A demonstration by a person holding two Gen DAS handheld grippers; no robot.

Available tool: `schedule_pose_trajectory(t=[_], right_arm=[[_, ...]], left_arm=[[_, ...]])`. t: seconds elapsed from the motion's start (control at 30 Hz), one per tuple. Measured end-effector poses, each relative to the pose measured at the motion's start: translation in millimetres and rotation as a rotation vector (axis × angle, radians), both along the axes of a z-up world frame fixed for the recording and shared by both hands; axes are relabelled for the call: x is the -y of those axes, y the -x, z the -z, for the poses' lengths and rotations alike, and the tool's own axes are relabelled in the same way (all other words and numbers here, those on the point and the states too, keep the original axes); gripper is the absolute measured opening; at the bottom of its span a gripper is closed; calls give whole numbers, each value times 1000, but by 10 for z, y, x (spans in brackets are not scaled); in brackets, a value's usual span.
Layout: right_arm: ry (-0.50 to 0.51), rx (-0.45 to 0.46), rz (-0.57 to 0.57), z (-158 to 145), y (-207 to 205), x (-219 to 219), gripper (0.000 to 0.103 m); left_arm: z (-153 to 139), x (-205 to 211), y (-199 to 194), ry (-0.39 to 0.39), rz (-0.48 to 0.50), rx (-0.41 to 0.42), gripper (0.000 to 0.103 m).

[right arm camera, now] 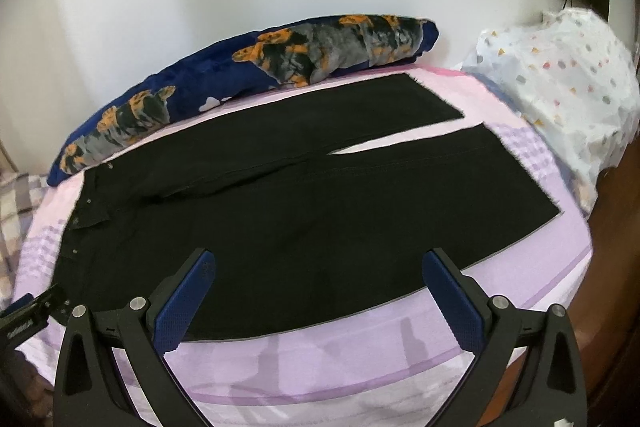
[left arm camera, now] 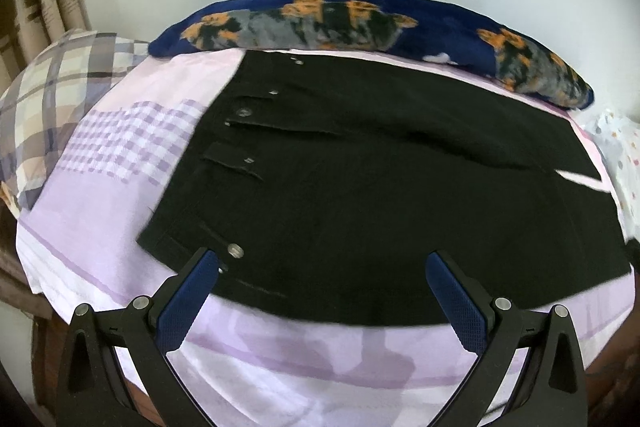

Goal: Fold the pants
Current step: 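Grasp the waistband corner of the black trousers with the left gripper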

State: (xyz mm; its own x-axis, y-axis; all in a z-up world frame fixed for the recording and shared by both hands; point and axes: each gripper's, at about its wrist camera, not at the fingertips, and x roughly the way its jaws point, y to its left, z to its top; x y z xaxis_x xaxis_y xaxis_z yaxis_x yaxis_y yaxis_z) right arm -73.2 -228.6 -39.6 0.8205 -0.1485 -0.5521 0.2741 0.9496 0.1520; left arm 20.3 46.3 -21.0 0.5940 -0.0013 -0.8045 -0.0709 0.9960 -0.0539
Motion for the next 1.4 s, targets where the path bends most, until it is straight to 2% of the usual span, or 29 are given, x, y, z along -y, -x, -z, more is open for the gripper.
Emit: schedule_pose_trajectory(t=[0.13,0.23,0.43,0.6,0.67,0.73,0.83,0.9,1.17,1.27,1.33,1.4], right_arm=[[-113,-3,-64,50,-63,63,103],[-133,10,-93,41,-136,77,103],[-155,-21,-146,-33,-472,80,103],[-203,-42,-147,-90,-804,113,103],[-208,-61,-131,-94,-942,116,103],[-222,-76,-131,-83,-1068,110,103],[-239,-94,-118,-48,-1245,106,103],[-244,-107,-115,-18,-1358,93,103],[-220,-149,-112,97,-1722,10,103],[-220,-161,-117,138,-1846,-35,103],[-217,-169,-122,164,-1923,-70,103],[-211,-173,-129,186,-1983,-112,103]], left_arm=[[-74,-325,-251,15,-34,8,103],[-152,-599,-491,44,-48,21,103],[-270,-1080,-1097,148,-29,16,103],[-222,-1417,-1673,263,-55,-11,101],[-160,-1532,-1899,322,-65,-39,97],[-68,-1638,-2152,401,-63,-70,83],[98,-1749,-2466,488,-66,-116,70],[220,-1812,-2627,528,-69,-147,68],[635,-1962,-2991,580,-76,-223,60],[676,-1955,-3060,609,-41,-220,48],[673,-1938,-3096,652,-9,-223,33],[651,-1896,-3137,638,-2,-216,31]])
